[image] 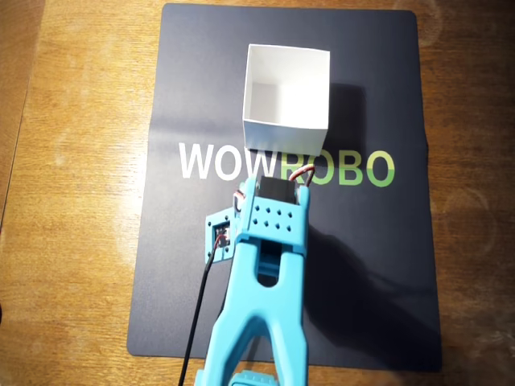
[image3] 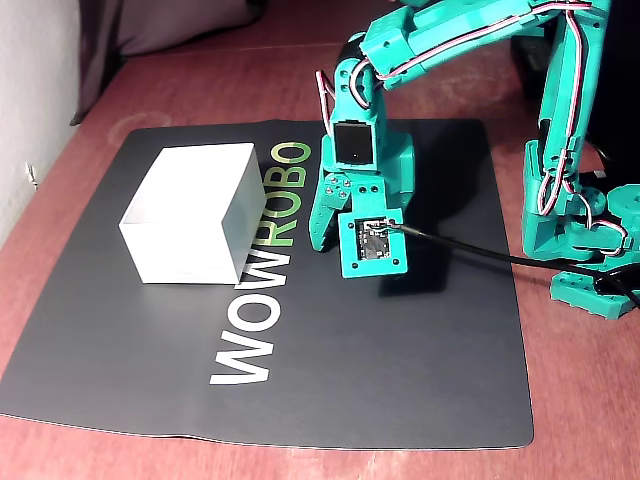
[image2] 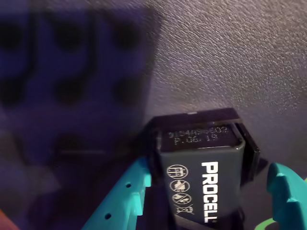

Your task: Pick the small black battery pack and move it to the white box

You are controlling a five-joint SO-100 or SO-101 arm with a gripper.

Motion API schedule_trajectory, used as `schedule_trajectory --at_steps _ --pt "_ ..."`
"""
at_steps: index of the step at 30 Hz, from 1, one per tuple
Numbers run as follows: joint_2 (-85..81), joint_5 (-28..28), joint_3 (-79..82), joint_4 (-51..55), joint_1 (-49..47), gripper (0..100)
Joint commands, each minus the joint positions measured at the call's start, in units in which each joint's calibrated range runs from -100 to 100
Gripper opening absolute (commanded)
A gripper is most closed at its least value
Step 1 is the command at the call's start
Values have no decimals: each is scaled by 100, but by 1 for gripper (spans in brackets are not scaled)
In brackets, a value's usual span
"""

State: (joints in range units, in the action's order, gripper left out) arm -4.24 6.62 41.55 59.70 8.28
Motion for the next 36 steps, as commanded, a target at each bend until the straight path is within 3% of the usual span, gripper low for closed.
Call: schedule_trajectory --at_steps 1,28,33,36 --pt "16 9 -268 -28 69 27" --pt "-19 -29 -150 42 93 26" --pt "-19 -2 -150 42 93 15" --pt "-2 3 -159 42 81 14"
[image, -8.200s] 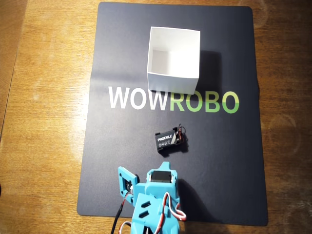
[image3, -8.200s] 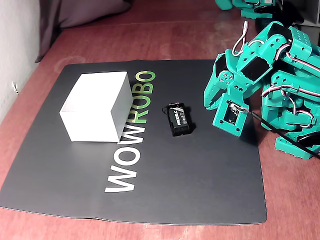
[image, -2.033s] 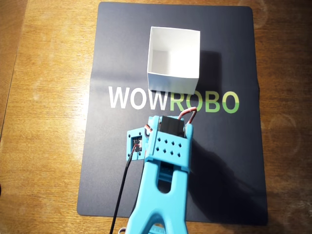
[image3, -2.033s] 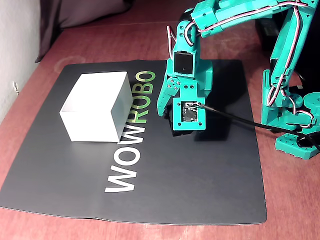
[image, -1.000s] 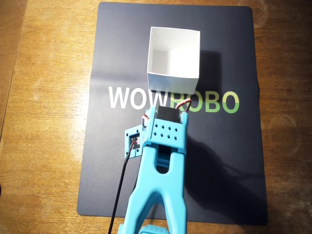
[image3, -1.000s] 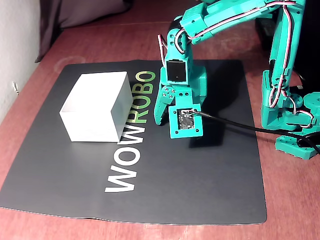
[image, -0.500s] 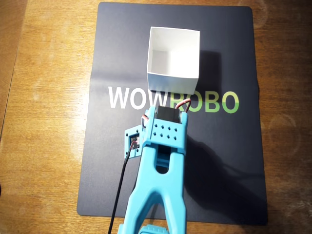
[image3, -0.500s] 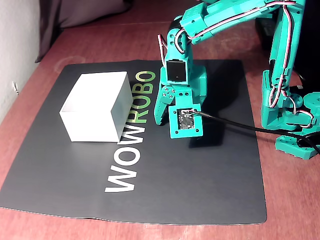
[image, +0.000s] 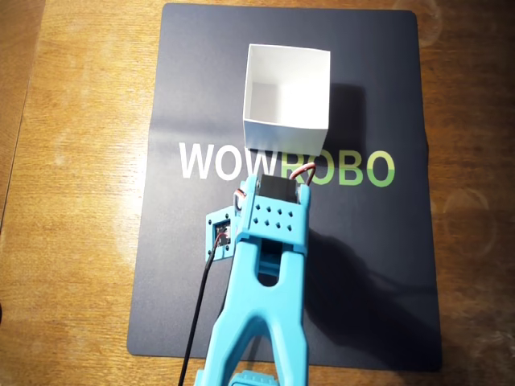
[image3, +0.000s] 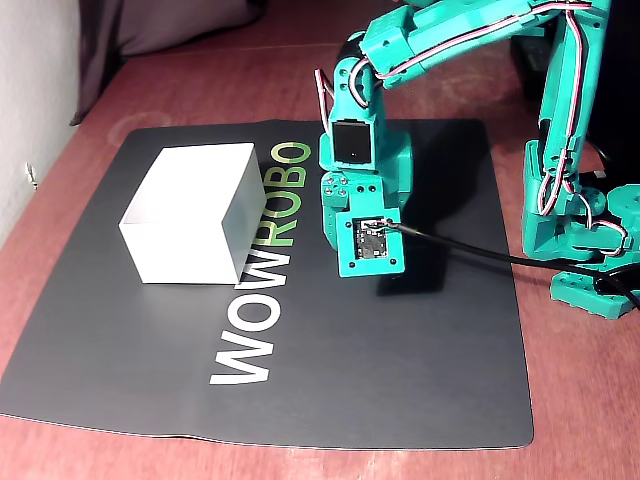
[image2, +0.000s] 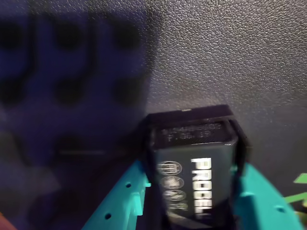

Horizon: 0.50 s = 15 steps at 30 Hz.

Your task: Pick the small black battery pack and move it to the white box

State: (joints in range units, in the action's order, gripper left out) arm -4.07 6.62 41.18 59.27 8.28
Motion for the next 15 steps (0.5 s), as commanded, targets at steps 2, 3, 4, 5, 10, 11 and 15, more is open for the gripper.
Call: schedule_trajectory --at_steps 2,3,4,5,10,11,15 --pt "-18 3 -114 86 57 14" --pt "-10 3 -114 86 57 14" --pt "-1 3 -114 86 69 14" --pt "8 3 -114 86 81 14" --pt "17 -18 -114 86 93 14" --pt "17 -24 -105 86 93 14" --pt "17 -24 -105 86 93 14"
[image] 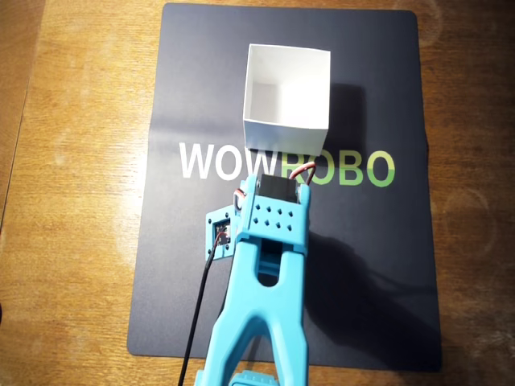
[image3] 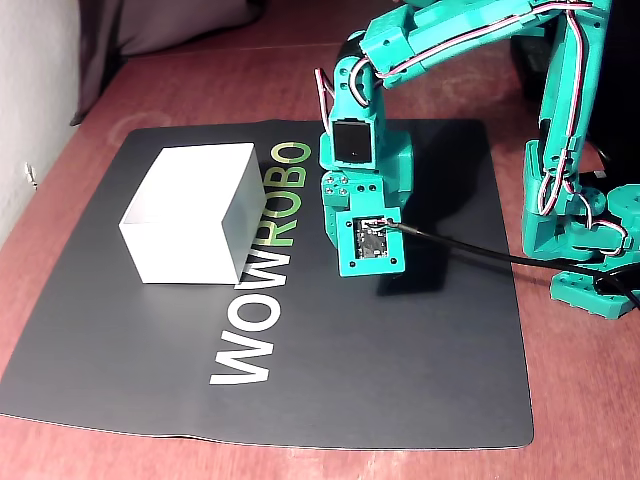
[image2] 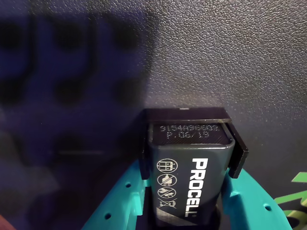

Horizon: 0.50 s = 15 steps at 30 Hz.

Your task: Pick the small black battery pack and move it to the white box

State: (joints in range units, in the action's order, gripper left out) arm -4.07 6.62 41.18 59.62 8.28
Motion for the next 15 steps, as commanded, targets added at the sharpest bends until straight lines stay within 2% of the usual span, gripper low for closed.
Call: schedule_trajectory --at_steps 1,15 --pt "8 -24 -105 51 93 14" --pt "-80 -29 -204 59 104 13"
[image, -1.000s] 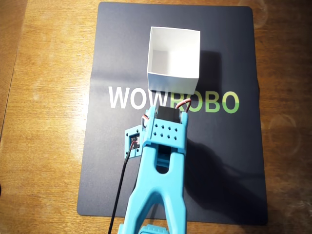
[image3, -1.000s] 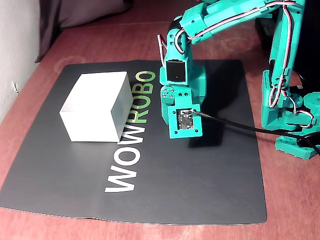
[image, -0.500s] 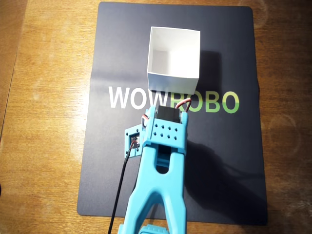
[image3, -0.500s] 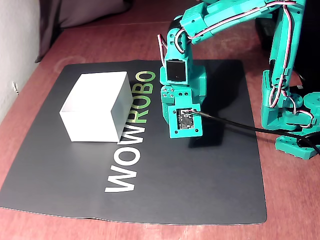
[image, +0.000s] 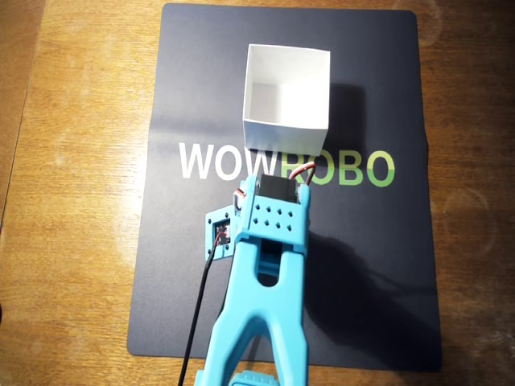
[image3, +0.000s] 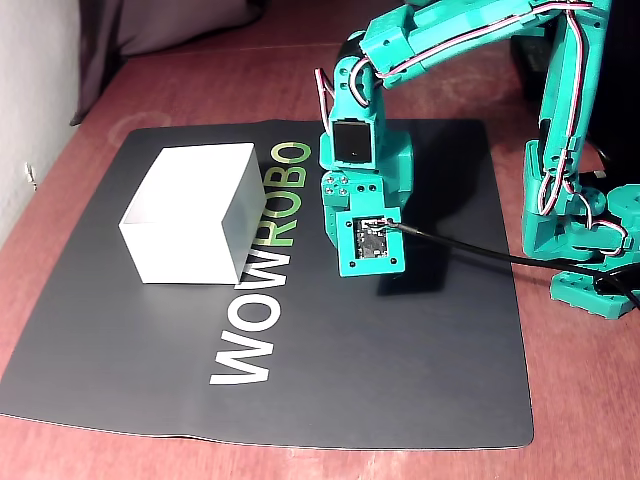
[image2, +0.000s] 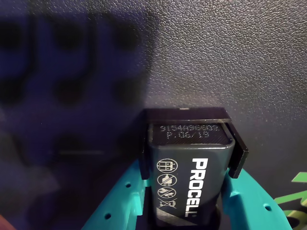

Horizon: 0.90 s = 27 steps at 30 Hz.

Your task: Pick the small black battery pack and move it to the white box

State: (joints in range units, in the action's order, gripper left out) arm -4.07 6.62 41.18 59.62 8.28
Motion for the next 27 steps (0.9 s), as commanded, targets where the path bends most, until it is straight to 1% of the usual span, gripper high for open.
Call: schedule_trajectory --at_steps 1,19,24,27 --pt "-80 -29 -222 59 104 13" --pt "-352 -29 -440 68 116 13" --pt "-325 -35 -1275 769 93 13" --pt "-273 -35 -1610 892 93 13"
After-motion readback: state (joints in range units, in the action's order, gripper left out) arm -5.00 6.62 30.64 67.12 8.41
